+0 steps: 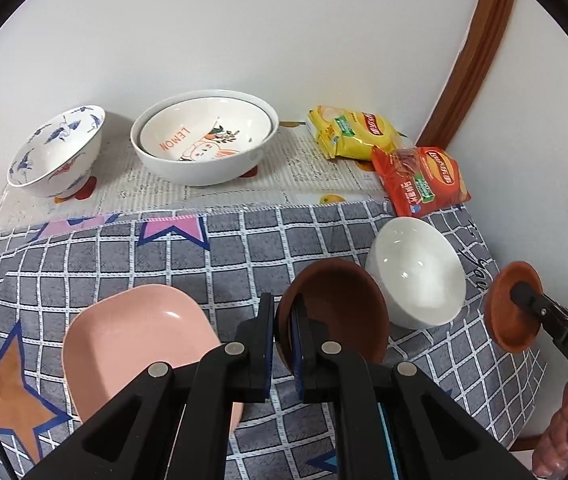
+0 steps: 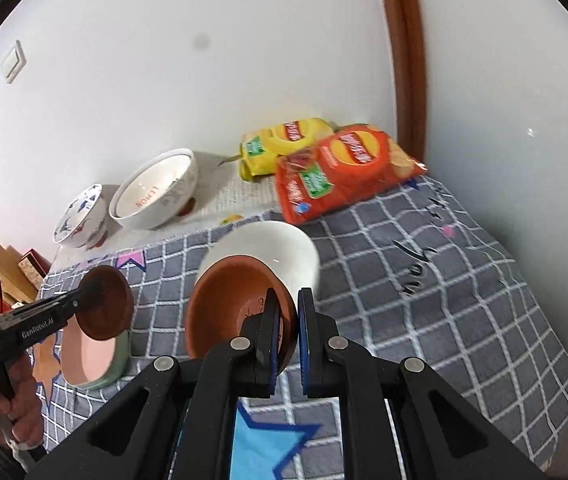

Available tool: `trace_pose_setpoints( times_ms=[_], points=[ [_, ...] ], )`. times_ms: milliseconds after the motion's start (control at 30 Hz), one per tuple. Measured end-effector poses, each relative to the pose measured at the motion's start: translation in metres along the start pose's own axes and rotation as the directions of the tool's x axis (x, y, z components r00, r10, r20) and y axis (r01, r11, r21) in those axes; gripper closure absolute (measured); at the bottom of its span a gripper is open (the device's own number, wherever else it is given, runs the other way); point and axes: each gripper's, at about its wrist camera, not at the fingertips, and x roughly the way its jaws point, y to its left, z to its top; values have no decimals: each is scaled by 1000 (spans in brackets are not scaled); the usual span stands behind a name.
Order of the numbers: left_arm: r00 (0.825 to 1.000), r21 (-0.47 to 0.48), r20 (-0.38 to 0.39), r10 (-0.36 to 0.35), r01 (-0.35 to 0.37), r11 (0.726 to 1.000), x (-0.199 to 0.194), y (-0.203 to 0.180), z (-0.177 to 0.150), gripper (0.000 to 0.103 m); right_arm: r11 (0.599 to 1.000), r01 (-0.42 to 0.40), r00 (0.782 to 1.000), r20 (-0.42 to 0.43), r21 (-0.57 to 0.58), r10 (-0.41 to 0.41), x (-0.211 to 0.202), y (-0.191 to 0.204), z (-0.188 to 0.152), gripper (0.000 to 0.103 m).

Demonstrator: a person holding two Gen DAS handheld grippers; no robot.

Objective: Organize plates and bowls
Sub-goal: 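Lower the right gripper's brown dish into the white bowl while the left gripper holds its dish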

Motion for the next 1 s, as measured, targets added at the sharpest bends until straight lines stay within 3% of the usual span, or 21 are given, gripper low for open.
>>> trace_pose_setpoints(
  times_ms=[667, 1000],
  points=[
    [999, -31, -51, -20, 19, 999, 44, 13, 12, 95, 998, 43, 993, -109, -35, -46, 87, 14, 15, 94],
    [997, -36, -61, -38, 36, 999, 56, 12, 15, 95, 994, 80, 986, -139, -69, -89, 111, 14, 17, 94]
  ],
)
